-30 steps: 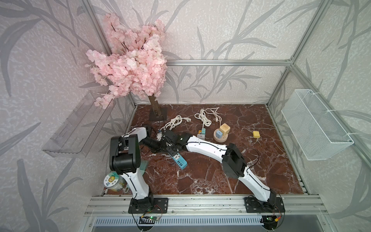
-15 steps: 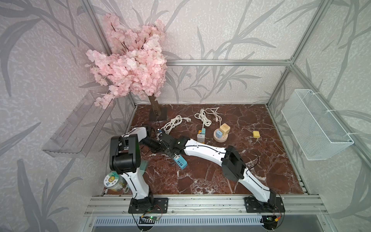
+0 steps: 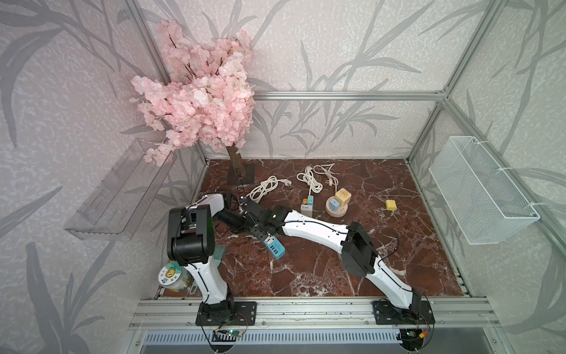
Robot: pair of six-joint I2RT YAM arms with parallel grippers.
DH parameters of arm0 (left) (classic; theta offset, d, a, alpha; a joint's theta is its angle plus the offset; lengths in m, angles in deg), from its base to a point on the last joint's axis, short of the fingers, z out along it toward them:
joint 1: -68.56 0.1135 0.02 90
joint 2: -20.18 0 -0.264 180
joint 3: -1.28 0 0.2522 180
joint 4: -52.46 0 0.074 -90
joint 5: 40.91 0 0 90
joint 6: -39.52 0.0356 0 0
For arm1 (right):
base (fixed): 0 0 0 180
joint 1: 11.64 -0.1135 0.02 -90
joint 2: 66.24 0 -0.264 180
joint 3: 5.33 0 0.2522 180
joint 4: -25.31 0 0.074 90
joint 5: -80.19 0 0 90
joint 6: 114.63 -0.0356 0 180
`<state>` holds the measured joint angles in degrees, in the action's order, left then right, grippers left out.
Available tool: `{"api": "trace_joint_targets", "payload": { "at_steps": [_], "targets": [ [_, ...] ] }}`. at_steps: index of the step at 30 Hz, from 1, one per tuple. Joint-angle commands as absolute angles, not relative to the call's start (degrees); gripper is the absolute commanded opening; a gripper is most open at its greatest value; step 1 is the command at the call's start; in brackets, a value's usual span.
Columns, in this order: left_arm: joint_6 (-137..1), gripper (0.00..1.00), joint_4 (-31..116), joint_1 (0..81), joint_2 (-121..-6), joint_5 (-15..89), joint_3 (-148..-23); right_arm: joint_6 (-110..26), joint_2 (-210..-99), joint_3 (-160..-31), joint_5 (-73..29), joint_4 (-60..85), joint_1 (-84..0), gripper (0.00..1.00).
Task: Pull the plug off the socket
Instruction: Remove the plug from the socket, then place the plug at the center of the board.
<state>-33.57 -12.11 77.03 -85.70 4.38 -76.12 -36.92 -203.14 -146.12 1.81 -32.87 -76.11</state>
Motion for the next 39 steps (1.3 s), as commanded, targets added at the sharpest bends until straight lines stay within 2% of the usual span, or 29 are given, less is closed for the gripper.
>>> {"api": "trace_joint_targets", "payload": {
  "at_steps": [1, 6, 9, 14, 21, 28, 33, 39],
  "targets": [
    [-33.08, 0.00, -10.43, 77.05, -88.15, 10.95, -75.59, -38.58, -196.85, -147.68, -1.84, -33.63, -76.15, 0.00],
    [-32.93, 0.00, -10.44, 77.00, -88.09, 10.71, -75.58, -42.30, -191.73, -144.11, -5.60, -33.94, -74.81, 0.00],
    [-32.91, 0.00, -10.43, 77.01, -87.84, 10.42, -75.45, -46.25, -183.57, -132.67, -9.48, -26.90, -72.29, 0.00],
    [-32.90, 0.00, -10.45, 77.01, -87.52, 10.24, -75.34, -54.81, -164.59, -104.61, -16.31, -8.16, -65.64, 0.00],
    [-32.91, 0.00, -10.48, 77.00, -87.27, 10.25, -75.41, -62.75, -143.59, -83.61, -15.69, -3.73, -57.93, 0.00],
    [-32.99, 0.00, -10.26, 77.00, -87.35, 10.52, -75.33, -71.67, -125.37, -65.82, -15.88, -1.62, -43.88, 0.00],
    [-33.02, 0.00, -10.24, 77.00, -87.41, 10.55, -75.41, -75.46, -118.58, -58.98, -14.49, -1.94, -35.03, 0.00],
    [-33.05, 0.00, -10.25, 77.00, -87.43, 10.51, -75.37, -80.90, -118.46, -52.62, -15.62, 2.90, -21.60, 0.00]
  ]
}}
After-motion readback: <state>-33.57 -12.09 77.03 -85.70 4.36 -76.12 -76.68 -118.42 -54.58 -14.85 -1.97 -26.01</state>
